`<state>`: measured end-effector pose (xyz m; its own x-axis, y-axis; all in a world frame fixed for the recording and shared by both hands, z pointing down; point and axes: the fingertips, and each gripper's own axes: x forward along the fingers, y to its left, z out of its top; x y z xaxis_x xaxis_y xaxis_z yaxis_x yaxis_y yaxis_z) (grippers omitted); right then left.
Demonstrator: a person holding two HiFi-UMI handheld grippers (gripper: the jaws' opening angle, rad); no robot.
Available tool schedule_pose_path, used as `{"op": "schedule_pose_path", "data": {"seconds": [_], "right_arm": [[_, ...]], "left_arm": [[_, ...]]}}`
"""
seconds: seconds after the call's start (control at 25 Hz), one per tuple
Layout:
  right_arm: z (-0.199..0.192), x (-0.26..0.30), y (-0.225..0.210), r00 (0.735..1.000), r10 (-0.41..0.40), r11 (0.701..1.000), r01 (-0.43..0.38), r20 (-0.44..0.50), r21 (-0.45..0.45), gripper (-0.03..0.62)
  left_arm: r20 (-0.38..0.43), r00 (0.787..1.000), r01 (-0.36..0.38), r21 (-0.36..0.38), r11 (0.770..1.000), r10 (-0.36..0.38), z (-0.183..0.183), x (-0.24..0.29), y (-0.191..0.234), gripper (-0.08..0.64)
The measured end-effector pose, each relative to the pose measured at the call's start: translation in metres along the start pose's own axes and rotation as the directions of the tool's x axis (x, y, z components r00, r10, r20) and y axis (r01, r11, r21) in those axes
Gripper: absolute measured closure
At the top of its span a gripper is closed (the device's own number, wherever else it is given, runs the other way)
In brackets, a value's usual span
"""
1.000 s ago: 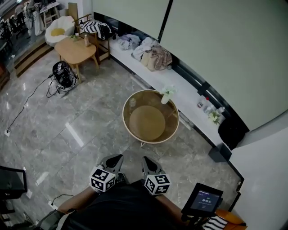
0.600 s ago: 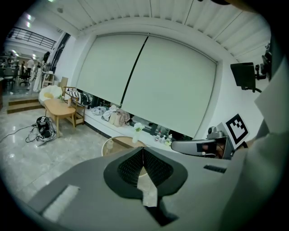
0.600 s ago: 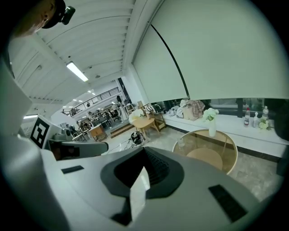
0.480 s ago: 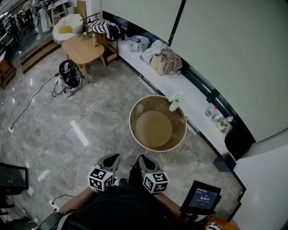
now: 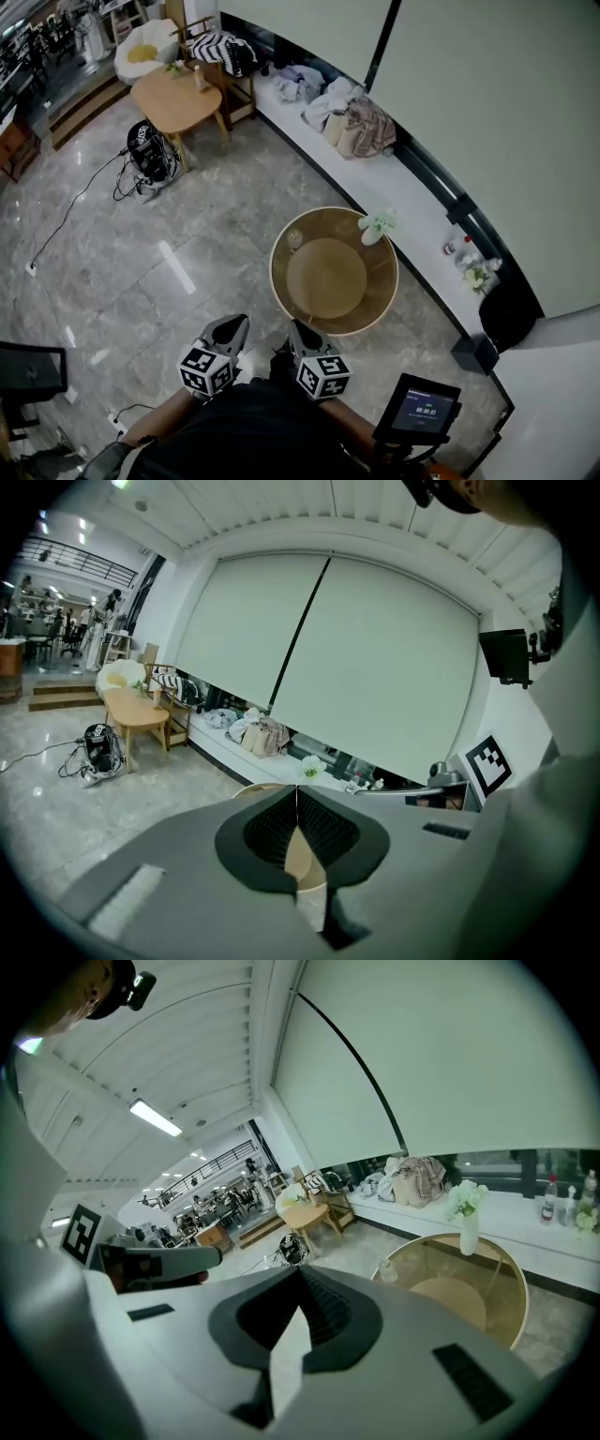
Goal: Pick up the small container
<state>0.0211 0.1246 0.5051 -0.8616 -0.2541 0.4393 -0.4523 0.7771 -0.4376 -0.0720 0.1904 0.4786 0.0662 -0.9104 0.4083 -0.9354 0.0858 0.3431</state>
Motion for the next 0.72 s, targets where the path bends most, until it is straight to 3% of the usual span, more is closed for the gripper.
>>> {"op": "schedule_pose_path", "data": {"seconds": [0.32, 0.52, 0.72], "right_arm": [[0.049, 0.029, -0.060, 1.000, -0.025, 0.999, 0.024, 0.020, 0.035, 0.586], [0.070, 0.035, -0.094, 0.996, -0.091, 0.996, 0.091, 0.024, -0.010, 0.586], [0.073, 0.051, -0.114, 0.986, -0.165, 0.984, 0.164, 0.015, 0.065, 0.586]], "left_arm": [[-0.018, 1.000, 0.009, 0.037, 0.999, -0.009, 0.040, 0.078, 0.008, 0.557], [-0.024, 1.000, -0.008, 0.095, 0.995, 0.010, 0.061, 0.119, 0.020, 0.557], [-0.104, 0.995, 0.009, 0.143, 0.990, 0.006, 0.061, 0.153, 0.052, 0.557]]}}
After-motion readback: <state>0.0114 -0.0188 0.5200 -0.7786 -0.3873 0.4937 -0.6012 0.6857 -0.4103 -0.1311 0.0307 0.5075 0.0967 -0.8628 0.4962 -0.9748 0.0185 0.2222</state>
